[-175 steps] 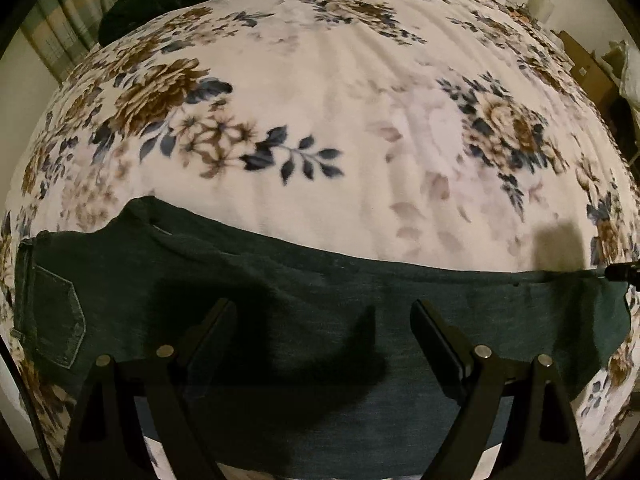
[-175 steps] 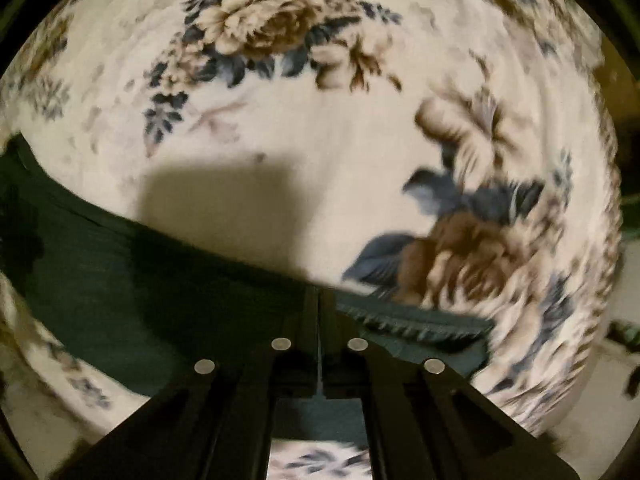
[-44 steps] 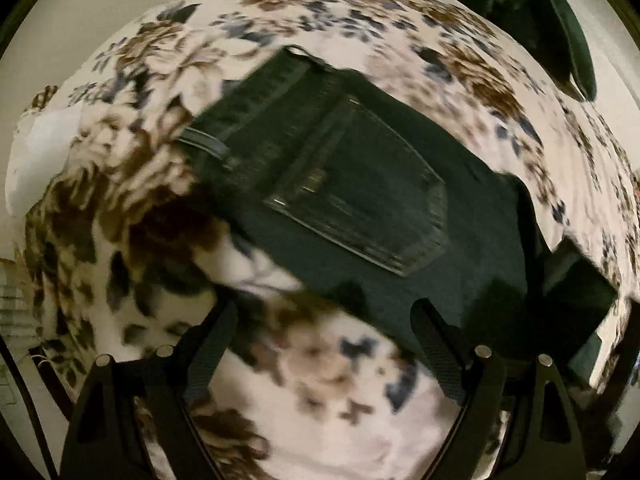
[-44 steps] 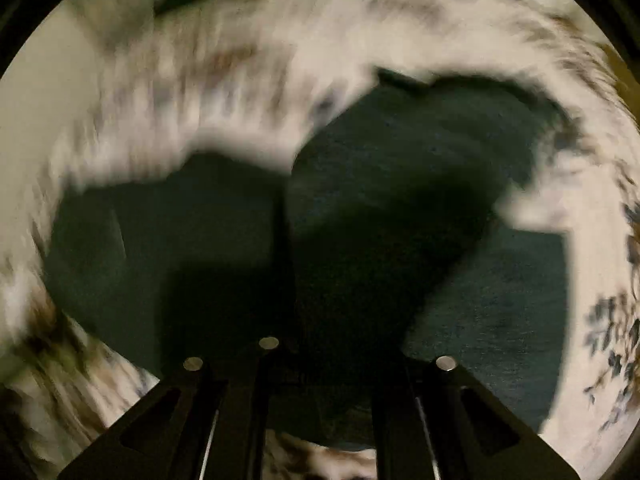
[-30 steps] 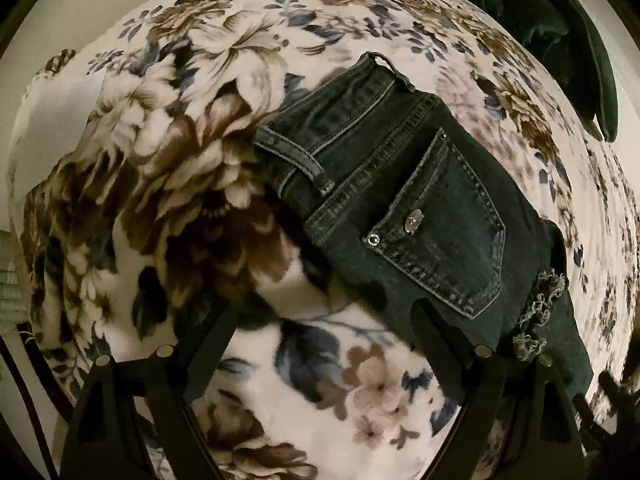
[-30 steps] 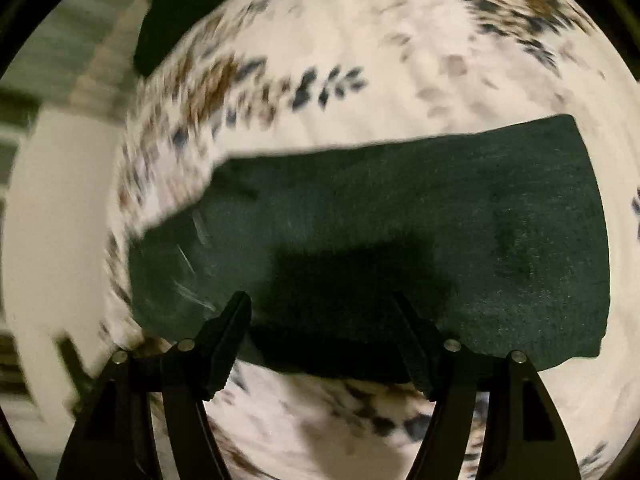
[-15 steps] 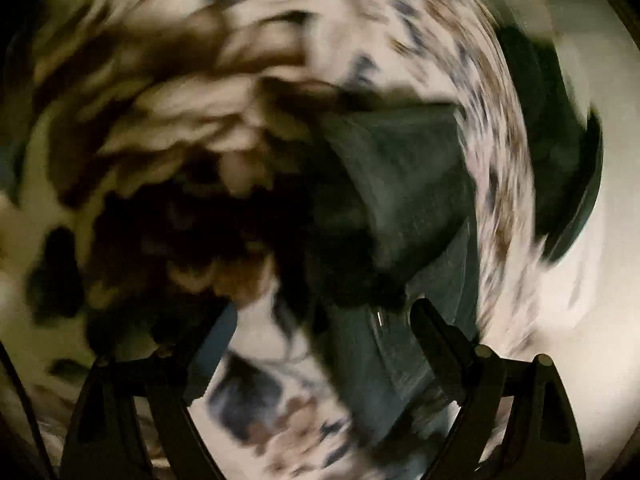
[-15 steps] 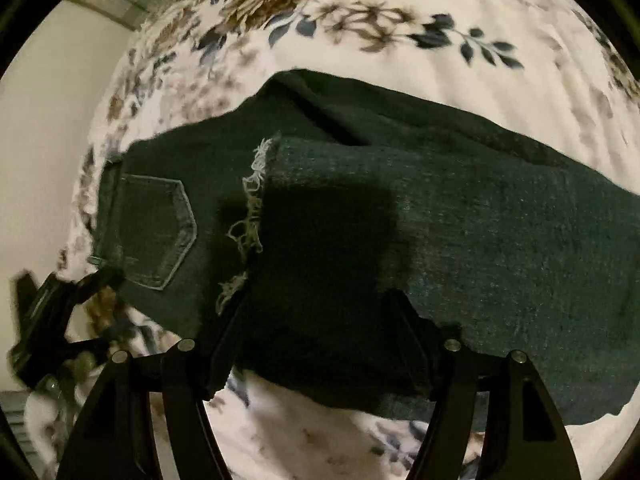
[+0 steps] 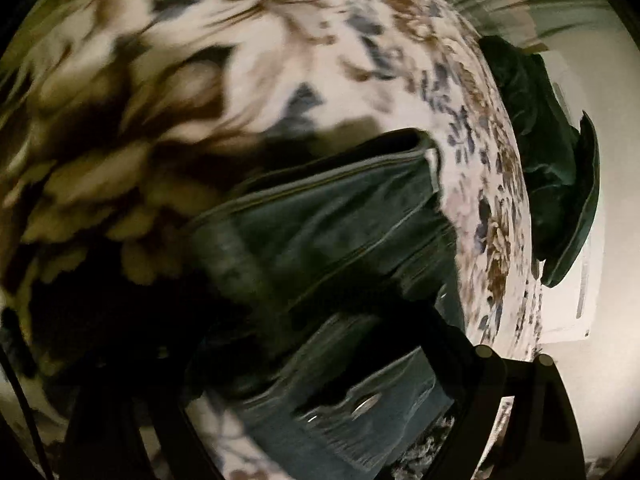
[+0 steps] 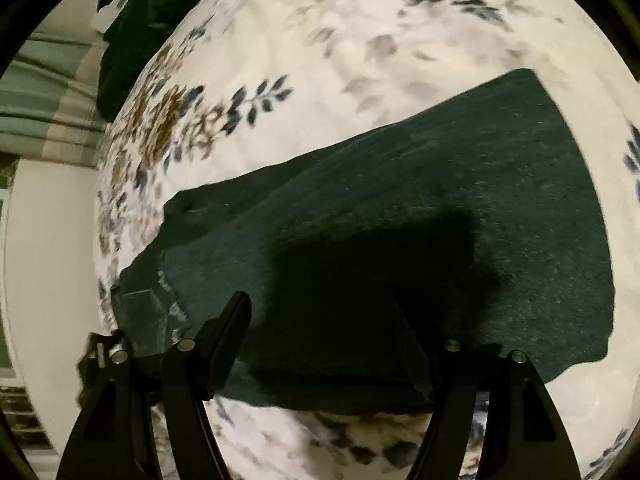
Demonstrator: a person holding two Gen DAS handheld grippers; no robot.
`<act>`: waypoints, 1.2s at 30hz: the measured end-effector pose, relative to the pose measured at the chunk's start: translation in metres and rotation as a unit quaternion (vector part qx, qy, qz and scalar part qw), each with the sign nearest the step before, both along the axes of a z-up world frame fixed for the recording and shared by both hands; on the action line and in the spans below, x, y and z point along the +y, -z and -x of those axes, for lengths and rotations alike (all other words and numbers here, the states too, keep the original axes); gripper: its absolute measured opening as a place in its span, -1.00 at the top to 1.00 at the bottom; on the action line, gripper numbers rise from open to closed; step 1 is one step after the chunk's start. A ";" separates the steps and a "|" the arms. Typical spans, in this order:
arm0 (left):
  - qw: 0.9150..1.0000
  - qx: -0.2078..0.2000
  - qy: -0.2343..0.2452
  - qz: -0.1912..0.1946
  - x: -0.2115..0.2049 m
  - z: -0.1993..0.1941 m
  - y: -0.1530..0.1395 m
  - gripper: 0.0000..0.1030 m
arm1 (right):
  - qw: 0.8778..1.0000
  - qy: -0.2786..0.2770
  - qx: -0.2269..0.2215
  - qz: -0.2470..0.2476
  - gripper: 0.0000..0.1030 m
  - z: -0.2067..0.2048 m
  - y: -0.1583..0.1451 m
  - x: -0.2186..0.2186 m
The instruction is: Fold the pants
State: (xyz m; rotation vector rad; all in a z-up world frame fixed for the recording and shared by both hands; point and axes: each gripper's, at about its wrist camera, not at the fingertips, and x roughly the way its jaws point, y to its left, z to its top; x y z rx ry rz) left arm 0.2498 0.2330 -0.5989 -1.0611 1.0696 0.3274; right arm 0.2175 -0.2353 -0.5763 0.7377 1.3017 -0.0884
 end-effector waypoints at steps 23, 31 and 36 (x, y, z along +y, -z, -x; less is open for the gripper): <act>0.900 -0.192 0.288 -0.264 -0.193 0.009 -0.181 0.58 | 0.985 -0.008 0.073 0.156 -0.41 0.020 -0.023 -0.019; 0.835 -0.175 0.466 -0.233 -0.383 0.023 -0.139 0.57 | 0.970 0.114 0.111 0.184 -0.41 0.091 -0.049 -0.147; 0.824 -0.065 0.528 -0.193 -0.408 0.015 -0.089 0.41 | 0.970 0.149 0.105 0.161 -0.41 0.112 -0.051 -0.205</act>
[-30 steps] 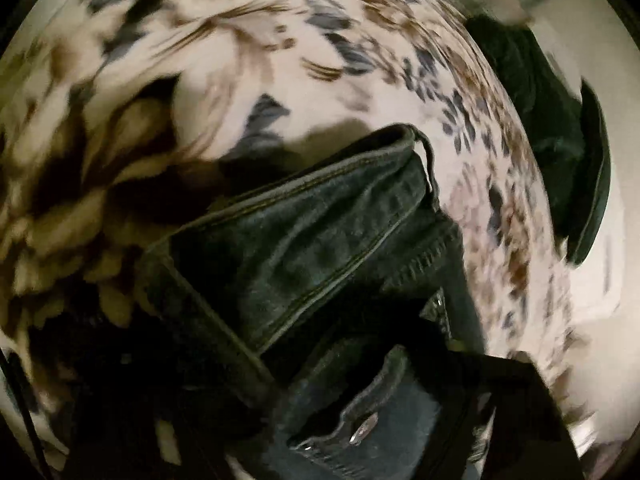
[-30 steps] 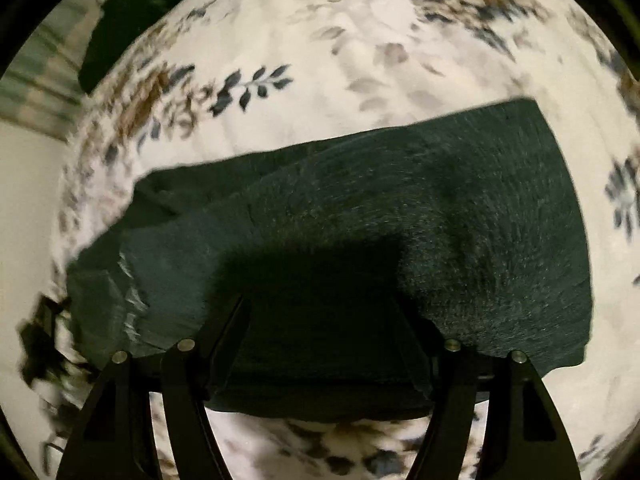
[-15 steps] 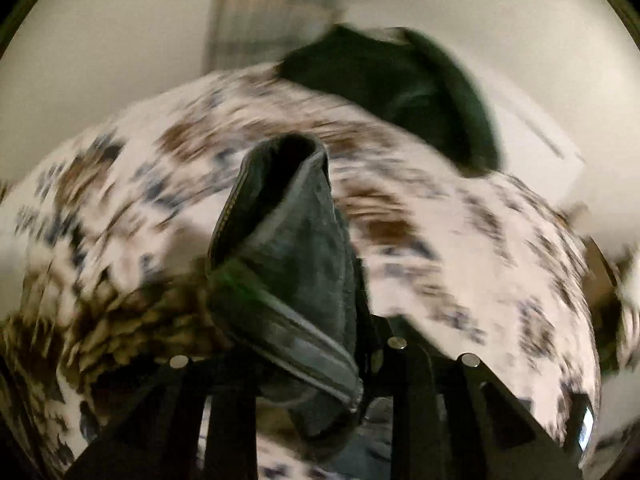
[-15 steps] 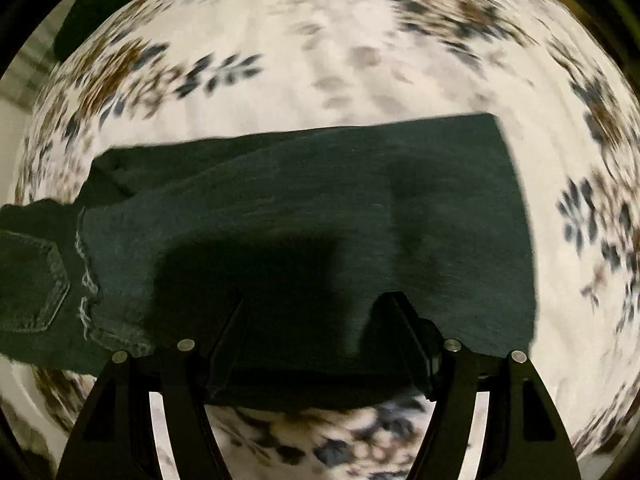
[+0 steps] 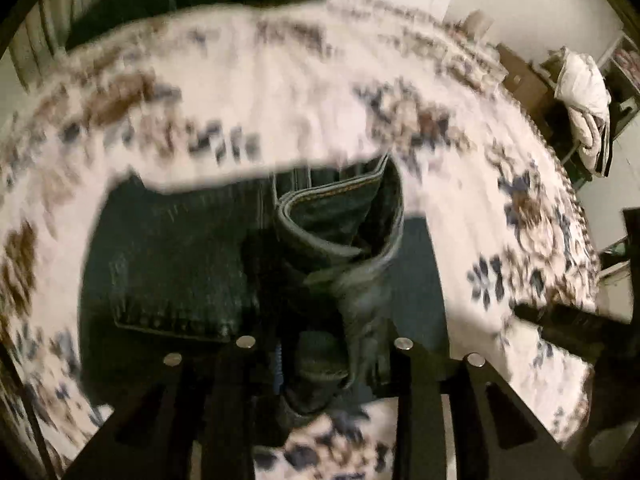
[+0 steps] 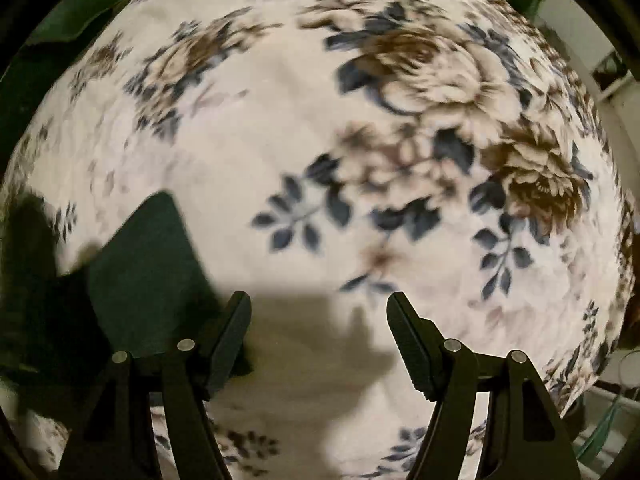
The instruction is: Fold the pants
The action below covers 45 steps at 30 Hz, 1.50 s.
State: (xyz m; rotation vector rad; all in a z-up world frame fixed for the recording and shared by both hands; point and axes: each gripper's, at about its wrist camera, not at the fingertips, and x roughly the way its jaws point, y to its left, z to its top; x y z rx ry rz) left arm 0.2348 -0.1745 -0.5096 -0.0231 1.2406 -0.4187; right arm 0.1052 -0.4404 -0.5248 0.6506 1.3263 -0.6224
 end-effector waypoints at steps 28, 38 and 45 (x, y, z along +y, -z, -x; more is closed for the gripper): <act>0.976 -0.039 -0.210 -0.046 0.169 -0.013 -0.043 -0.96 | 0.941 -0.201 -0.103 -0.252 0.34 -0.124 0.062 0.127; 0.978 -0.037 -0.205 -0.029 0.166 -0.022 -0.048 -0.96 | 0.975 -0.140 -0.119 -0.125 0.65 -0.080 -0.008 0.055; 0.983 -0.028 -0.180 -0.018 0.140 -0.038 -0.040 -0.96 | 0.983 -0.074 -0.068 -0.155 0.61 -0.044 0.031 -0.009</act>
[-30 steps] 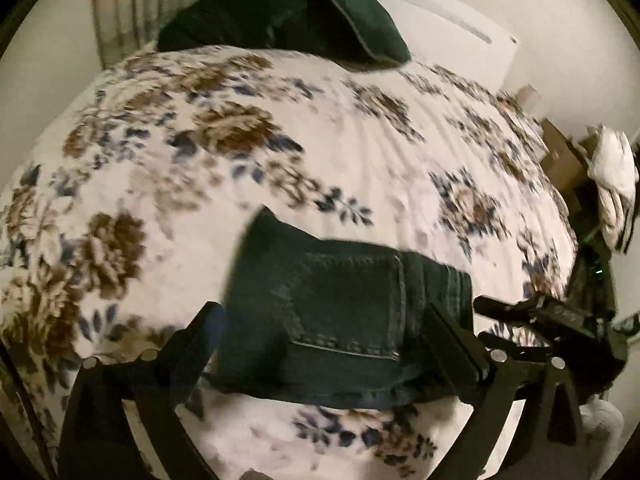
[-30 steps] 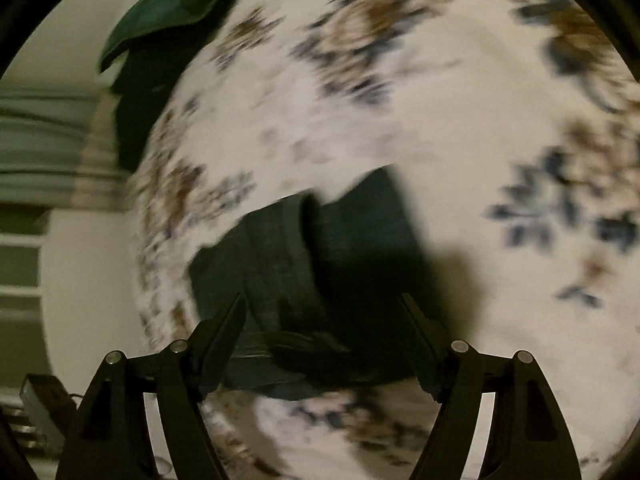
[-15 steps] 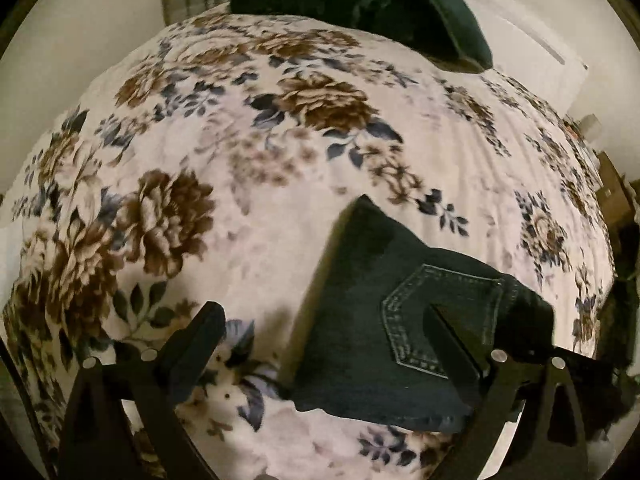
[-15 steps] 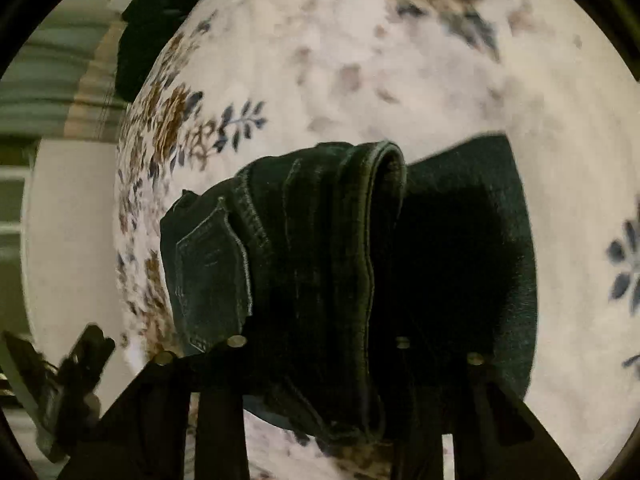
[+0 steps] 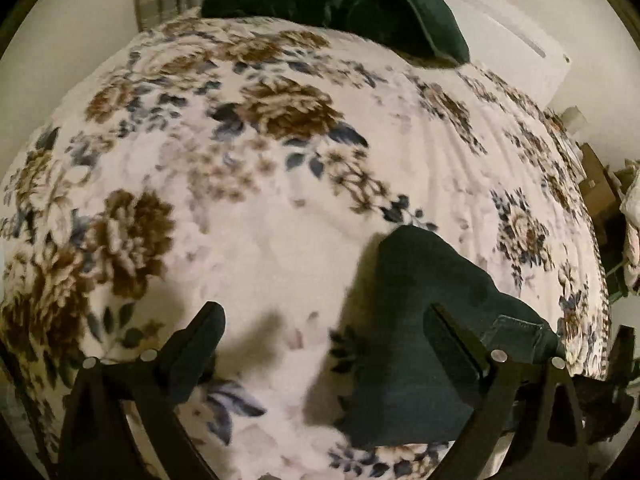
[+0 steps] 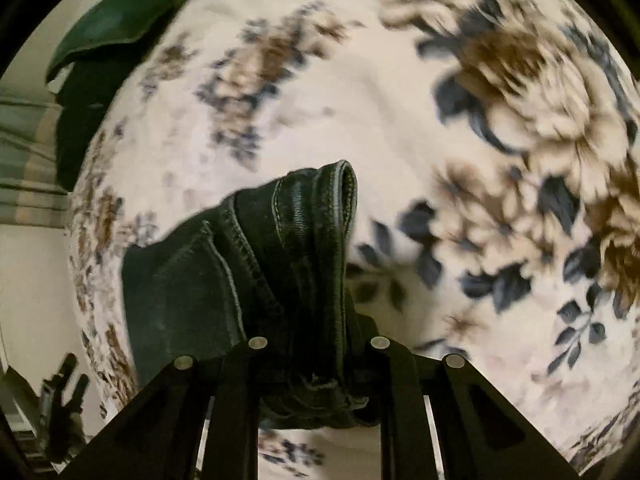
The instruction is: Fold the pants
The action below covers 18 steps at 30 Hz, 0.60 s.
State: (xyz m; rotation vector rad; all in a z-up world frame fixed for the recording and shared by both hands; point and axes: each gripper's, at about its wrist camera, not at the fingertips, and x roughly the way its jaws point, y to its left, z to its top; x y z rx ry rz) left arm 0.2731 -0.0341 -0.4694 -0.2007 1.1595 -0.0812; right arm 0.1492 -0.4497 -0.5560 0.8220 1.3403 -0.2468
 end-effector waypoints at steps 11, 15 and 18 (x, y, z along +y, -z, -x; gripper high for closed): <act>0.996 0.059 0.036 0.059 -0.038 -0.051 0.039 -0.96 | 0.996 0.032 -0.036 -0.075 -0.56 -0.001 0.003 -0.018; 0.992 0.083 0.077 0.059 -0.064 -0.064 0.058 -0.96 | 0.993 0.027 -0.032 -0.112 -0.66 -0.011 0.020 -0.017; 0.985 0.119 0.123 0.023 -0.085 -0.066 0.085 -0.96 | 0.994 -0.013 0.002 -0.110 -0.66 -0.022 0.040 -0.005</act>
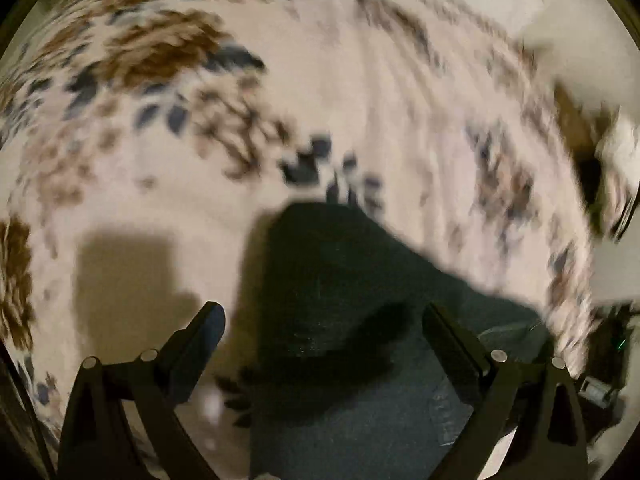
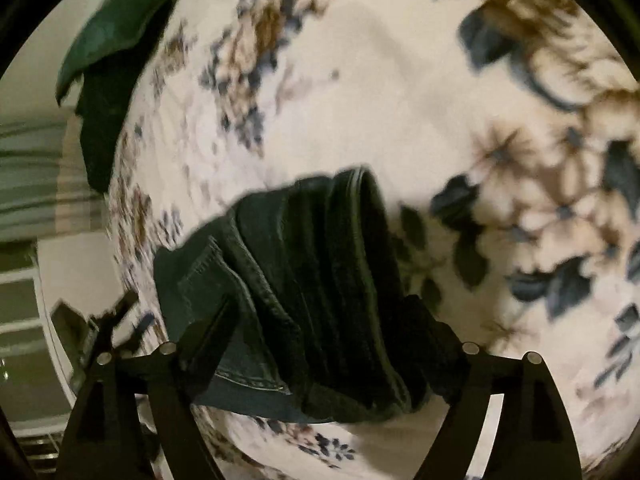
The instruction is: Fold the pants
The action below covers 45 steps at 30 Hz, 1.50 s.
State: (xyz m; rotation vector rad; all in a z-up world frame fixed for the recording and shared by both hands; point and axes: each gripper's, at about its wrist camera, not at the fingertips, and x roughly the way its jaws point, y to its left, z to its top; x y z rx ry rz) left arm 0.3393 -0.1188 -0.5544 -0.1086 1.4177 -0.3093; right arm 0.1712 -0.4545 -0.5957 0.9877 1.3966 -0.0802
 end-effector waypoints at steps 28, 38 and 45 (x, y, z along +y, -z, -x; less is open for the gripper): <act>0.988 0.102 -0.022 0.115 0.013 0.060 0.038 -0.39 | 0.985 0.004 -0.044 -0.166 -0.87 0.010 0.064 0.032; 0.993 0.014 0.006 0.116 0.006 0.036 -0.026 0.39 | 0.989 -0.005 -0.105 -0.106 0.16 -0.017 0.004 0.048; 0.988 -0.044 0.012 0.148 -0.013 -0.023 -0.078 0.40 | 0.982 0.000 -0.161 -0.094 0.28 -0.062 -0.049 0.016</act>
